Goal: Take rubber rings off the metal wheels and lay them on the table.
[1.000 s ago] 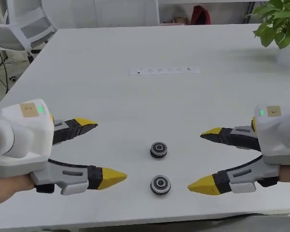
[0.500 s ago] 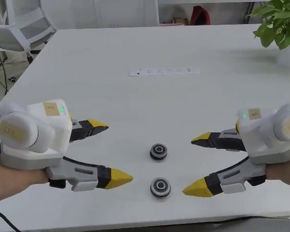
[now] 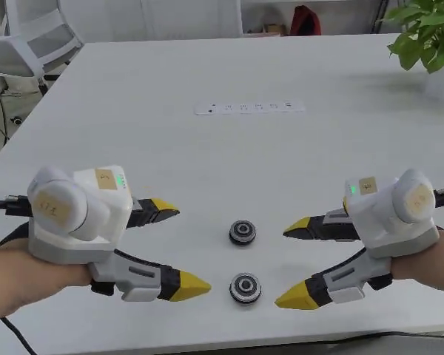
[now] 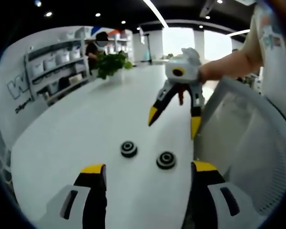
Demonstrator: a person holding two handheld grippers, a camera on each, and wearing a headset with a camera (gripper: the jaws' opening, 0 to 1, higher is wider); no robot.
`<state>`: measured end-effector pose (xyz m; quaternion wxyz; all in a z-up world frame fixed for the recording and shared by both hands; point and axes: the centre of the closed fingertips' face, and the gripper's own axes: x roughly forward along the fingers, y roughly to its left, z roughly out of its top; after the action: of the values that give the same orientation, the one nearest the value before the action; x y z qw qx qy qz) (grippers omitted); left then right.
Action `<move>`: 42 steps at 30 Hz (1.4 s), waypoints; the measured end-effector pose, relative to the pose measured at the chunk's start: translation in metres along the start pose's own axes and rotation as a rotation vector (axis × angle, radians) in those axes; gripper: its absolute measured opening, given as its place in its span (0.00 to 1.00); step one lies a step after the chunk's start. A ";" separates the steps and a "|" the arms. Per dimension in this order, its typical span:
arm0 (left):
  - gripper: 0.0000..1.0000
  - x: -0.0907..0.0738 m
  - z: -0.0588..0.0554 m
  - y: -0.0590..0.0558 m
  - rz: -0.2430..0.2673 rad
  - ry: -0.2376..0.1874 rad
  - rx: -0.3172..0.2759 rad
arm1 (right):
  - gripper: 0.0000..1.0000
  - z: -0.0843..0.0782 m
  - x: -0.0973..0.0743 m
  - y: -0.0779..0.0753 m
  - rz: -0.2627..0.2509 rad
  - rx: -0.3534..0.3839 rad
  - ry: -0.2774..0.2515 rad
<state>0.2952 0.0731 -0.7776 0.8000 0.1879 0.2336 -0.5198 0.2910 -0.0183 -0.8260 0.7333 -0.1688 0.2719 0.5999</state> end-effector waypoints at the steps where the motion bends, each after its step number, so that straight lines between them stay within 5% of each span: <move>1: 0.73 0.002 -0.001 -0.001 -0.005 0.004 -0.001 | 0.66 -0.002 0.001 0.000 0.005 0.002 0.004; 13: 0.68 0.020 -0.018 -0.008 -0.064 0.055 0.012 | 0.55 -0.013 0.020 0.012 0.080 -0.034 0.059; 27: 0.60 0.037 -0.018 -0.018 -0.130 0.075 0.027 | 0.43 -0.011 0.031 0.012 0.116 -0.042 0.053; 42: 0.41 0.055 -0.020 -0.033 -0.192 0.105 0.026 | 0.34 -0.013 0.040 0.019 0.155 -0.054 0.070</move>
<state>0.2805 0.0302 -0.8276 0.7307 0.2018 0.2853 -0.5865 0.2757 0.0101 -0.8588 0.6700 -0.1879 0.2932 0.6556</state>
